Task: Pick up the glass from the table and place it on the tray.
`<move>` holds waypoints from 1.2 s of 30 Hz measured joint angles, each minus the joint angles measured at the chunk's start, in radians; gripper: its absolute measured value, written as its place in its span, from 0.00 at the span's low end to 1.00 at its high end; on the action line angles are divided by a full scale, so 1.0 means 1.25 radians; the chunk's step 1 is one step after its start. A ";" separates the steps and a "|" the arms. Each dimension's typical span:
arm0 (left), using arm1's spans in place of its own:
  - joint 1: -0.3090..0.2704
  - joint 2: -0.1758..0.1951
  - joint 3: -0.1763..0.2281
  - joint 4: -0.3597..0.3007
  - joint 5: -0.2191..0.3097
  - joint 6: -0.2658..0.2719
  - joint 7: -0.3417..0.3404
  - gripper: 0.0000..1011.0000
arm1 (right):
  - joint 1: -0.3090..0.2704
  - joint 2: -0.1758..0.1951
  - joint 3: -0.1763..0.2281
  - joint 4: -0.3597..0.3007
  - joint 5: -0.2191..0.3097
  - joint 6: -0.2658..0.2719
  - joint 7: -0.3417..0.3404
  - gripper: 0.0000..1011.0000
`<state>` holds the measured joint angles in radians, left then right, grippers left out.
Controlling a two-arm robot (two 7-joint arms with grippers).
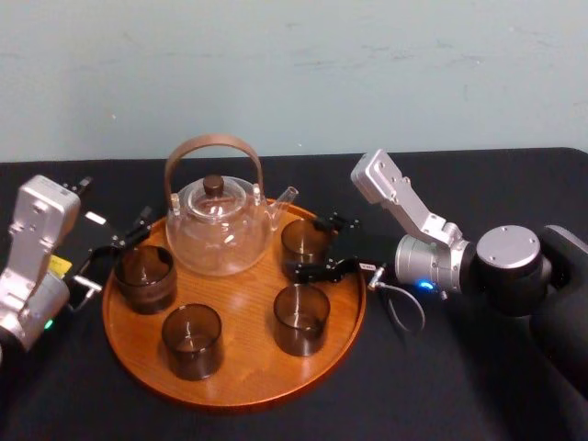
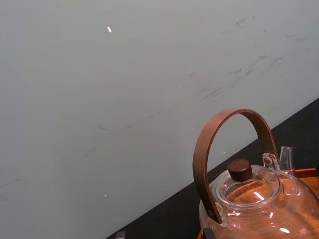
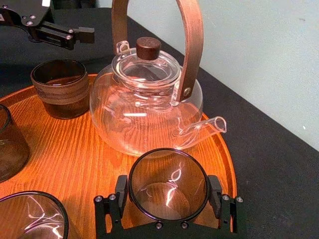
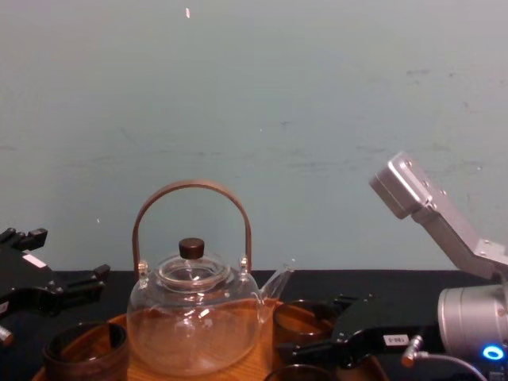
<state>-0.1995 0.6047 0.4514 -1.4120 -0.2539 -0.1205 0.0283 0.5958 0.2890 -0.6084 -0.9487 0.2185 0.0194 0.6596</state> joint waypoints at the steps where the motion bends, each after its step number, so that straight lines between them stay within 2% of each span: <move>1: 0.000 0.000 0.000 0.000 0.000 0.000 0.000 0.99 | 0.000 0.000 0.000 0.000 0.000 0.000 0.000 0.99; 8: 0.000 0.000 0.000 0.000 0.000 0.000 0.000 0.99 | 0.000 0.000 0.000 0.000 0.001 0.000 0.000 0.99; 12: 0.000 0.000 0.000 0.000 0.000 0.000 0.000 0.99 | -0.013 0.016 0.009 -0.025 0.013 0.002 0.010 0.99; 19: 0.000 0.000 0.000 0.000 0.000 0.000 0.000 0.99 | -0.053 0.065 0.026 -0.099 0.037 0.017 0.018 0.99; 27: 0.000 0.000 0.000 0.000 0.000 0.000 0.000 0.99 | -0.112 0.135 0.056 -0.199 0.071 0.031 0.015 0.99; 28: 0.000 0.000 0.000 0.000 0.000 0.000 0.000 0.99 | -0.127 0.153 0.064 -0.223 0.080 0.031 0.015 0.99; 32: 0.000 0.000 0.000 0.000 0.000 0.000 0.000 0.99 | -0.154 0.182 0.080 -0.261 0.097 0.028 0.014 0.99; 36: 0.000 0.000 0.000 0.000 0.000 0.000 0.000 0.99 | -0.200 0.223 0.111 -0.315 0.123 0.018 -0.003 0.99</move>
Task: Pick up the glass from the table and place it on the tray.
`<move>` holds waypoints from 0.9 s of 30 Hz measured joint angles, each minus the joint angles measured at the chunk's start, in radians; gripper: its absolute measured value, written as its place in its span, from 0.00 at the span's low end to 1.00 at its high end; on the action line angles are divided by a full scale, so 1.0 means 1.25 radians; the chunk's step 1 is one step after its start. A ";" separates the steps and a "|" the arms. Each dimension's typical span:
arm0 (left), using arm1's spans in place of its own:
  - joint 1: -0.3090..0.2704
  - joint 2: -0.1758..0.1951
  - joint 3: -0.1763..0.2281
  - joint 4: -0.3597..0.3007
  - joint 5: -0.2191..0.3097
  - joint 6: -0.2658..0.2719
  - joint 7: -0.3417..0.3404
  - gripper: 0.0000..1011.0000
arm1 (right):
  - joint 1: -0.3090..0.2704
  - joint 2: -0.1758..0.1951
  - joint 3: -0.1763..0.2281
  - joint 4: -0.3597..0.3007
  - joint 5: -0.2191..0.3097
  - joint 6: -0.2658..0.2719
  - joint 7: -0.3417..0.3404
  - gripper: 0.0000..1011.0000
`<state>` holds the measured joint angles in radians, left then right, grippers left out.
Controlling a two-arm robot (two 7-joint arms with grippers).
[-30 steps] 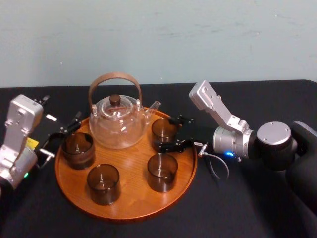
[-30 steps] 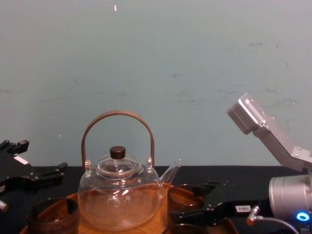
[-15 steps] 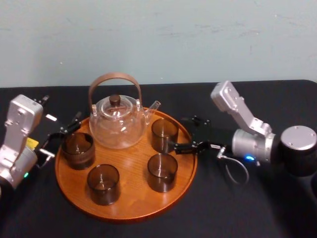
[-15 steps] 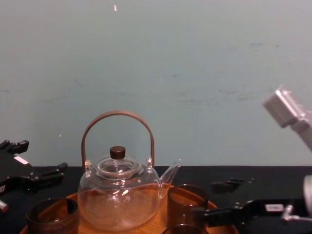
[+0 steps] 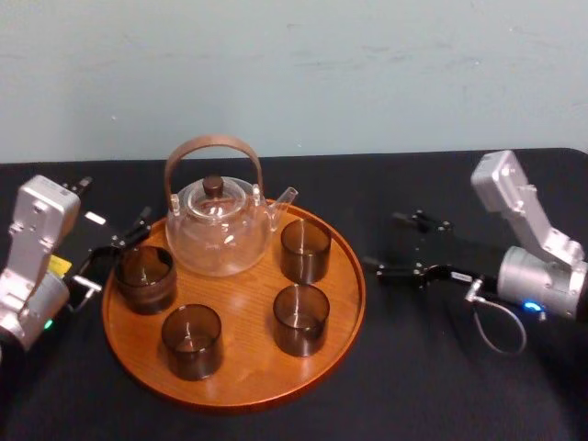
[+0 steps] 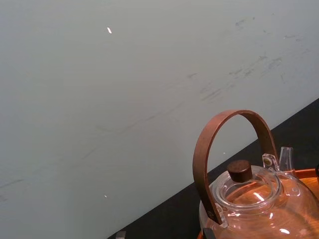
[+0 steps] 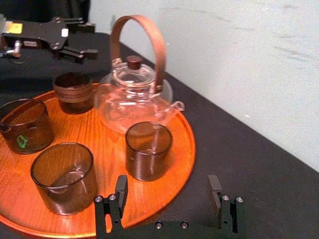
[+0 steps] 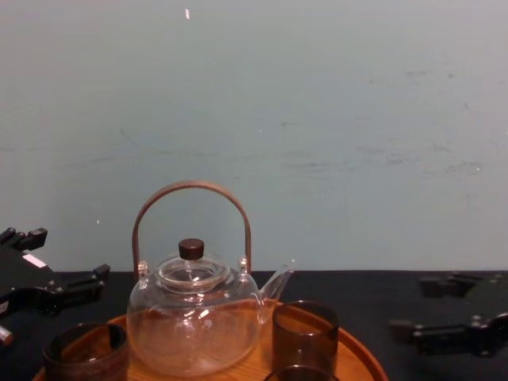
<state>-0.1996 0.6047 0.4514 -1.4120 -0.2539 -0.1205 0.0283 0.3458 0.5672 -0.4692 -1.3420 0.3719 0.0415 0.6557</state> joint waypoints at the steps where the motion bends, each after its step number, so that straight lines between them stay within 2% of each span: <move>1: 0.000 0.000 0.000 0.000 0.000 0.000 0.000 0.99 | -0.006 0.005 0.005 -0.006 0.004 -0.002 -0.005 0.99; 4: 0.000 0.000 0.000 0.000 0.000 0.000 0.000 0.99 | -0.033 0.018 0.027 -0.028 0.016 -0.011 -0.027 0.99; 8: 0.000 0.000 0.000 0.000 0.000 0.000 0.000 0.99 | -0.068 0.016 0.059 -0.047 0.022 -0.033 -0.079 0.99; 15: 0.000 0.000 0.000 0.000 0.000 0.000 0.000 0.99 | -0.117 -0.024 0.112 -0.063 0.007 -0.063 -0.195 0.99; 19: 0.000 0.000 0.000 0.000 0.000 0.000 0.000 0.99 | -0.127 -0.042 0.128 -0.059 -0.002 -0.064 -0.227 0.99; 27: 0.000 0.000 0.000 0.000 0.000 0.000 0.000 0.99 | -0.137 -0.061 0.143 -0.048 -0.023 -0.065 -0.255 0.99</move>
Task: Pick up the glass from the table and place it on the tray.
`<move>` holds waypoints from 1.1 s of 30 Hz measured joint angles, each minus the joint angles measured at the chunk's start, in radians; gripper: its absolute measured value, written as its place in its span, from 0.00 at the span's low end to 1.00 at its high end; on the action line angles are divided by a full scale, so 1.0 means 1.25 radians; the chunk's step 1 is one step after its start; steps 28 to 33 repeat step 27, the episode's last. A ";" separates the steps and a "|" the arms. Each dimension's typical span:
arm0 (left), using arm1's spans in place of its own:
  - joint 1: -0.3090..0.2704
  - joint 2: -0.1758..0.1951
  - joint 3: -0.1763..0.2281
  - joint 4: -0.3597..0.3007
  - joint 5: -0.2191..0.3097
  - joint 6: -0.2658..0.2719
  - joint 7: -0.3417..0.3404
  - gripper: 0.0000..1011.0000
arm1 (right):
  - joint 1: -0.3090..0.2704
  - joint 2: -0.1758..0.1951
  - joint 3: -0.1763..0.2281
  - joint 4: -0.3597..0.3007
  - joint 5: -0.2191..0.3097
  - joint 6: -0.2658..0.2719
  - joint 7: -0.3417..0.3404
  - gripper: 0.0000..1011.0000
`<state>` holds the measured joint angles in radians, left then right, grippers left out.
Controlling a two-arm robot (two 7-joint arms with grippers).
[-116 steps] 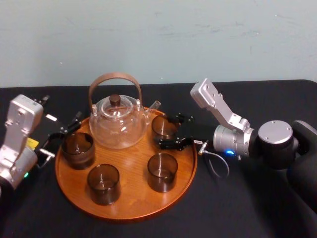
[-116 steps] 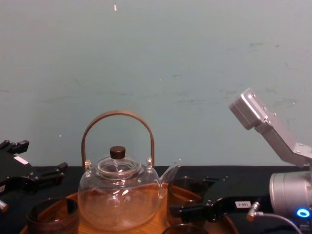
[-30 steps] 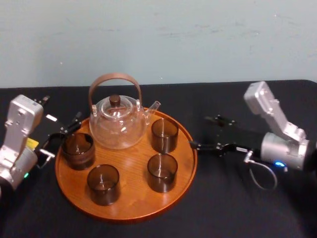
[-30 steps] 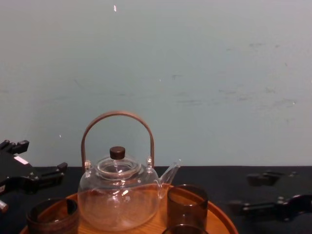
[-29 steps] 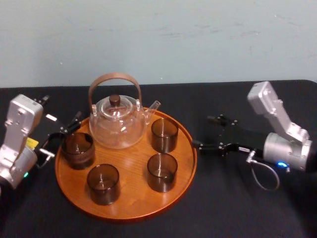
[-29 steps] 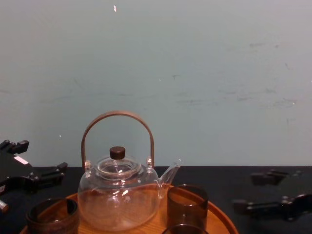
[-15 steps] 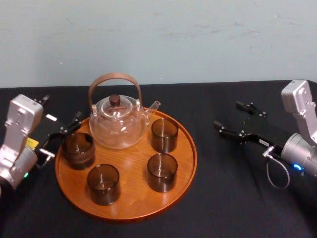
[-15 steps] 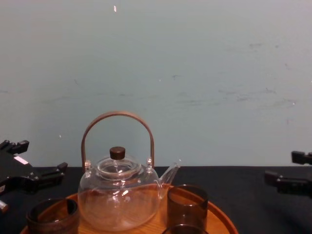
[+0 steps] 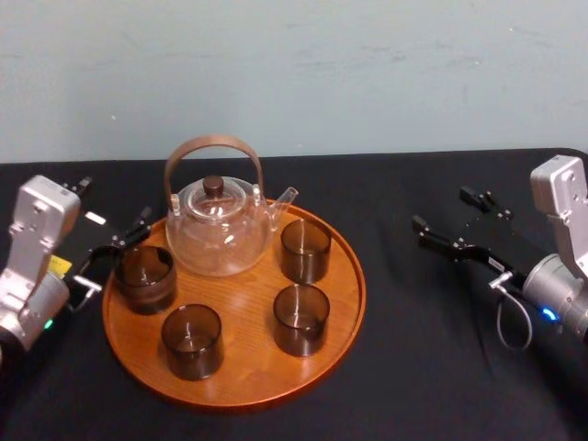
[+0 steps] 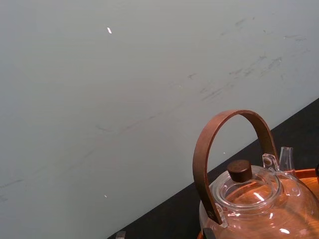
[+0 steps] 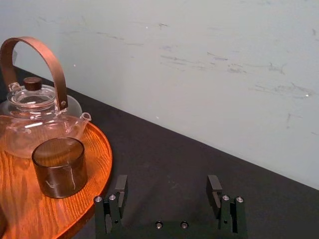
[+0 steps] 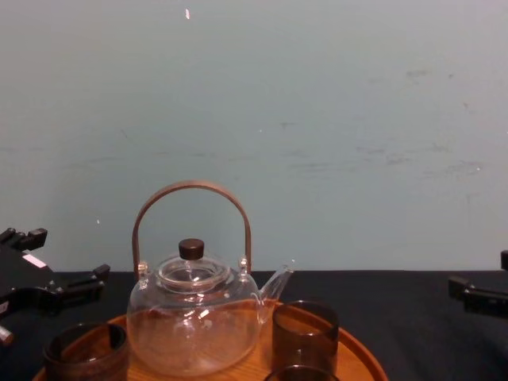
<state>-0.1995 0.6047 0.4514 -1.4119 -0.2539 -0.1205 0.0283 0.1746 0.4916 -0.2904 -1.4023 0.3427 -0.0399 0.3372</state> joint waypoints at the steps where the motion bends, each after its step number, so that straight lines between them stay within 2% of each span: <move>1: 0.000 0.000 0.000 0.000 0.000 0.000 0.000 0.99 | 0.000 0.000 0.000 0.000 0.000 0.000 0.000 0.99; 33: 0.000 0.000 0.000 0.000 0.000 0.000 0.000 0.99 | 0.003 0.004 -0.004 -0.001 0.004 0.001 0.006 0.99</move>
